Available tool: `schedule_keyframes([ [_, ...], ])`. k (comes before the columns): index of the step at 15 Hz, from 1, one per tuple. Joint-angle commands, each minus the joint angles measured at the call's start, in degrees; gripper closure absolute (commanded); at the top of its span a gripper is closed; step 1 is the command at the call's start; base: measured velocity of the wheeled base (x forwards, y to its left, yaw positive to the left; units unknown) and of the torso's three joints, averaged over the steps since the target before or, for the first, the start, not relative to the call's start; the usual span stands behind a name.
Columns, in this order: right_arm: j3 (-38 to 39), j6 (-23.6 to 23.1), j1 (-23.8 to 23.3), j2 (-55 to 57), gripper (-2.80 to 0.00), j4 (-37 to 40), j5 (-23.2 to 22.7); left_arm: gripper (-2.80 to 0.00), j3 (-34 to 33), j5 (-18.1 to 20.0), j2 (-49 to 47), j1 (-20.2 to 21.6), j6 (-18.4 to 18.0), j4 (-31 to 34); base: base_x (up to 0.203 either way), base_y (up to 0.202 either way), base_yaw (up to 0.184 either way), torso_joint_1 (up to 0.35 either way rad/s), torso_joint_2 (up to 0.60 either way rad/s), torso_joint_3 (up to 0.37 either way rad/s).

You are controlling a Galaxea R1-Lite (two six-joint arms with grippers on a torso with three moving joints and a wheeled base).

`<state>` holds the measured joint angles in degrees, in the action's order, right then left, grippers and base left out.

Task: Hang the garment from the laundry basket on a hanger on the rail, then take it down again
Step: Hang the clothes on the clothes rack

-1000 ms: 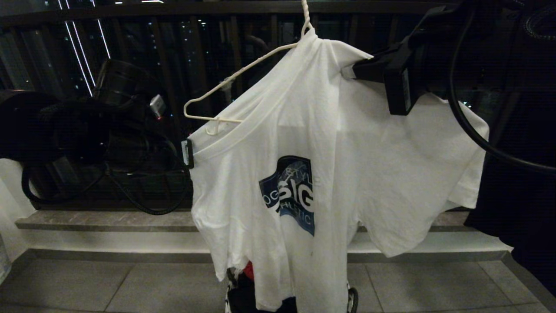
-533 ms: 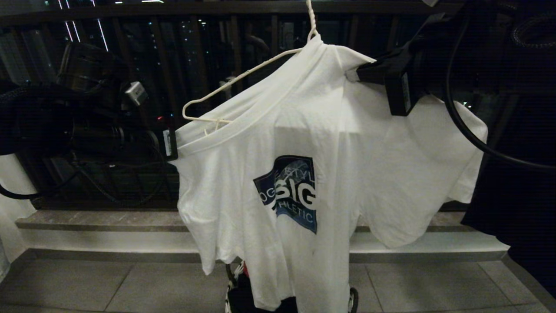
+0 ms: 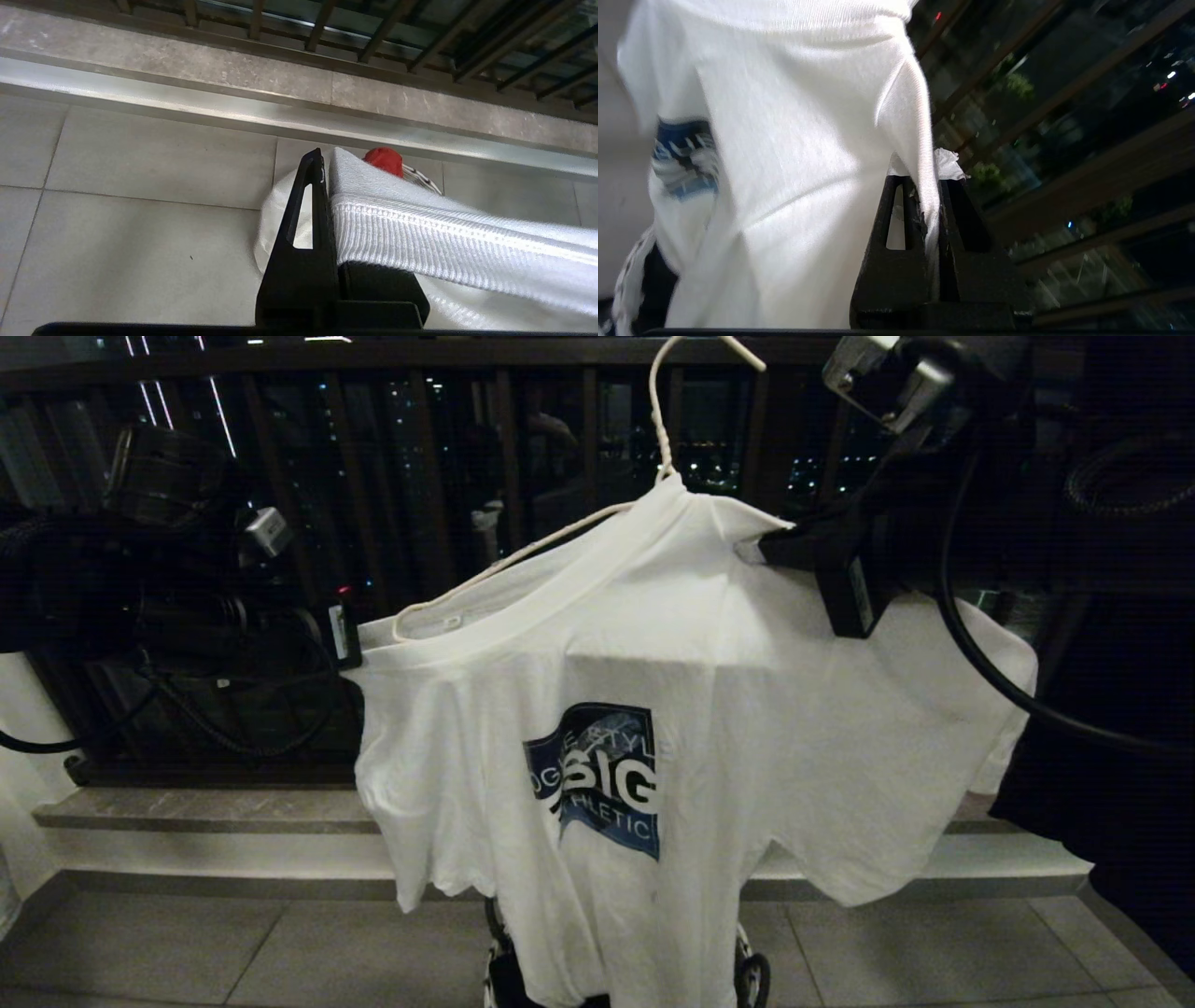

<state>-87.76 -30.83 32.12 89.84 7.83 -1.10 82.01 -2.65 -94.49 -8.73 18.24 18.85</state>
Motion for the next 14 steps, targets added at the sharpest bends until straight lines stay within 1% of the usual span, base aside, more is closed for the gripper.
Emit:
schedule_keyframes([
  [1, 3.75, -1.33, 0.15, -0.40, 0.00, 0.25, -0.15, 0.00, 0.08, 0.00, 0.55, -0.16, 0.13, -0.04, 0.000, 0.000, 0.000, 0.000, 0.00, 0.000],
  [3, 5.97, -2.35, 0.40, 0.52, 0.00, 0.30, -0.21, 0.00, -0.04, -0.04, 1.15, -1.20, 0.21, 0.09, 0.000, 0.000, 0.000, 0.000, 0.00, 0.000],
  [5, 5.80, -2.45, 1.14, 1.69, 0.00, 0.27, -0.22, 0.00, -0.33, -0.08, 1.40, -2.58, 0.15, 0.82, 0.000, 0.000, 0.000, 0.000, 0.00, 0.000],
  [6, 5.67, -2.46, 1.77, 1.98, 0.00, 0.33, -0.22, 0.00, -0.07, -0.11, 1.41, -3.68, 0.13, 2.50, 0.000, 0.000, 0.000, 0.000, 0.00, 0.000],
  [10, 5.56, -2.02, 4.36, 4.07, 0.00, 0.18, -0.19, 0.00, 0.04, -0.17, 2.95, -9.20, 0.30, 3.20, 0.000, 0.000, 0.000, 0.000, 0.00, 0.000],
  [11, 5.45, -1.52, 4.43, 4.89, 0.00, -0.04, -0.21, 0.00, 0.66, -0.25, 2.86, -10.72, 0.31, 3.24, 0.000, 0.000, 0.000, 0.000, 0.00, 0.000],
  [13, 5.41, 3.12, 5.36, 5.85, 0.00, -2.79, -0.28, 0.00, 4.93, -0.41, 2.25, -11.72, 0.20, 4.41, 0.000, 0.000, 0.000, 0.000, 0.00, 0.000],
  [14, 5.41, 5.00, 5.55, 6.51, 0.00, -4.05, -0.30, 0.00, 7.78, -0.42, 1.87, -11.92, 0.12, 6.52, 0.000, 0.000, 0.000, 0.000, 0.00, 0.000],
])
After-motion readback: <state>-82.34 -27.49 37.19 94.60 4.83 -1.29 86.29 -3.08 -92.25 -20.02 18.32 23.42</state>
